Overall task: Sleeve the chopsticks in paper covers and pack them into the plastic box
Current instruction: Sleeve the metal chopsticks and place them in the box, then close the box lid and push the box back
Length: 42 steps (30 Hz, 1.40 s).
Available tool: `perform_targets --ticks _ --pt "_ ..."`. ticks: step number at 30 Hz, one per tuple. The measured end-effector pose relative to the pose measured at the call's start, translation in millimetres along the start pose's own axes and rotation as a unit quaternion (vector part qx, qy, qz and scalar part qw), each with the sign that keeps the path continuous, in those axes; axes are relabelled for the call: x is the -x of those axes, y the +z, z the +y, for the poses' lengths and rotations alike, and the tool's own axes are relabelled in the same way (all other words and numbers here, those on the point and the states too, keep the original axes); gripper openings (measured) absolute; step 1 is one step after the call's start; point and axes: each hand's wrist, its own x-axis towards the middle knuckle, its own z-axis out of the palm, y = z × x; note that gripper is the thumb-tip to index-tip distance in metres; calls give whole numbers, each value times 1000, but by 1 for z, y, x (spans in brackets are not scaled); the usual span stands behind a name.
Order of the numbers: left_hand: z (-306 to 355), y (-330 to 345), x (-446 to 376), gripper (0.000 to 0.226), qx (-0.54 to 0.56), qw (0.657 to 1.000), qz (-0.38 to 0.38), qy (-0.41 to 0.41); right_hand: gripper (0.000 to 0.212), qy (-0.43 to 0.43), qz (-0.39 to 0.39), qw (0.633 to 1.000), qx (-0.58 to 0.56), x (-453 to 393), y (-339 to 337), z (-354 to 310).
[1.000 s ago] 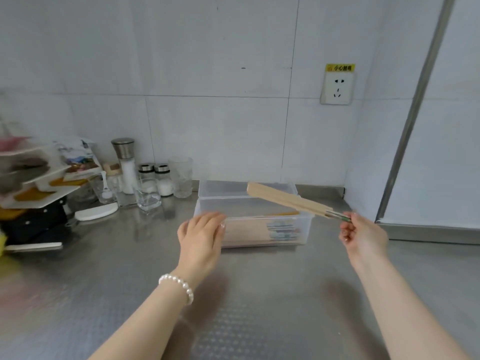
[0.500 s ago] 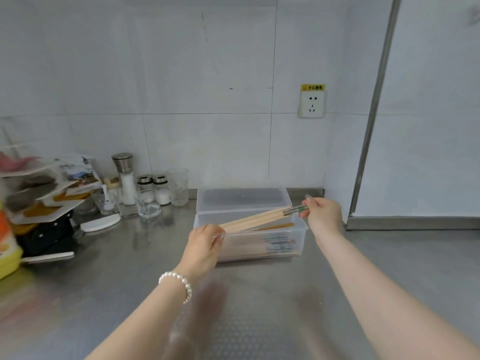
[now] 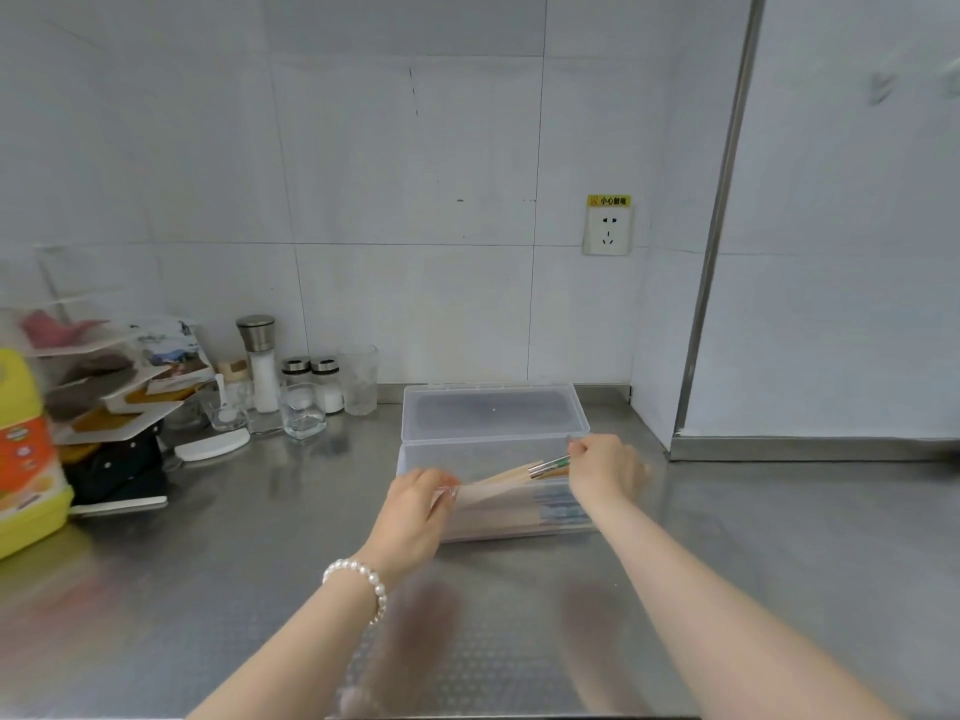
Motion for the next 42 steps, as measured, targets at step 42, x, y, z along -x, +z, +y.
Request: perform_targets --ticks 42 --pt "-10 -22 -89 67 384 843 26 -376 74 194 -265 871 -366 -71 3 15"
